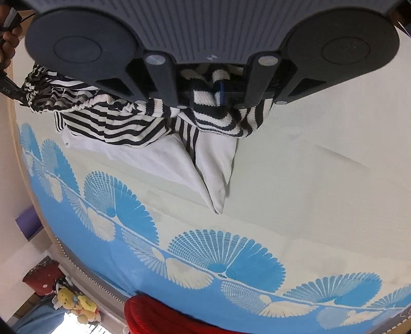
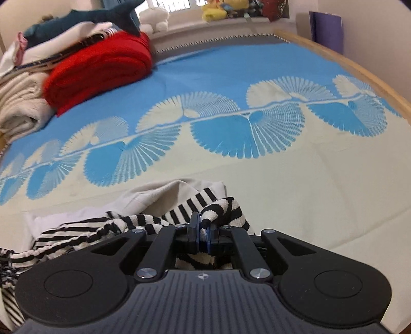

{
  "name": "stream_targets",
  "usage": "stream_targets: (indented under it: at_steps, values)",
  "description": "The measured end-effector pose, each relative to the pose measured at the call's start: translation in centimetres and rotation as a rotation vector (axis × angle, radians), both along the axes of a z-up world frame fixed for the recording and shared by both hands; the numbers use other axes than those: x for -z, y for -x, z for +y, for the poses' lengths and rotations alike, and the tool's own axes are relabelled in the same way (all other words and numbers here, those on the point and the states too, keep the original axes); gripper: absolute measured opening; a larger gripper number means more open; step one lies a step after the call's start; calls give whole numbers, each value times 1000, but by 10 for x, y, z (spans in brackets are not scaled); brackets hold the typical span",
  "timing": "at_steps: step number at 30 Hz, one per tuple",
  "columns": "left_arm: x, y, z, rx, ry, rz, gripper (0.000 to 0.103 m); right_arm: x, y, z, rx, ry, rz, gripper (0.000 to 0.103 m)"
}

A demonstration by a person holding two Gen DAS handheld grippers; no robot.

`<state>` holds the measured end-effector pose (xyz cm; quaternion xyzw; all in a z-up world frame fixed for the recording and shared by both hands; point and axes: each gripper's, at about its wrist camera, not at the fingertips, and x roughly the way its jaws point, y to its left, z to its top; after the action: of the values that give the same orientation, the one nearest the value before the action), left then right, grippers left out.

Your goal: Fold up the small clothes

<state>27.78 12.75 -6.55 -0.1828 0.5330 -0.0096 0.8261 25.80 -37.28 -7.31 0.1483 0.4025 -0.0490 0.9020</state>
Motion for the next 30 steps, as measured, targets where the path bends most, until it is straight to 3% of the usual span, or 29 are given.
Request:
stream_targets:
  at_steps: [2, 5, 10, 14, 20, 25, 30]
  values:
    - [1, -1, 4, -9, 19, 14, 18, 3, -1, -6, 19, -21, 4, 11]
    - [-1, 4, 11, -21, 66, 17, 26, 2, 9, -17, 51, -40, -27, 25]
    - [-10, 20, 18, 16, 45, -2, 45, -12, 38, -44, 147, -77, -117, 28]
    - [-26, 36, 30, -15, 39, -85, 61, -28, 64, -57, 179, -20, -201, 29]
    - [-42, 47, 38, -89, 16, -148, 61, -35, 83, -66, 178, 4, -225, 31]
    - [-45, 48, 20, -17, -127, -133, 61, -44, 80, -56, 93, 44, -213, 34]
    - [-54, 51, -8, 68, -305, -195, 60, -46, 73, -34, -3, 89, -205, 41]
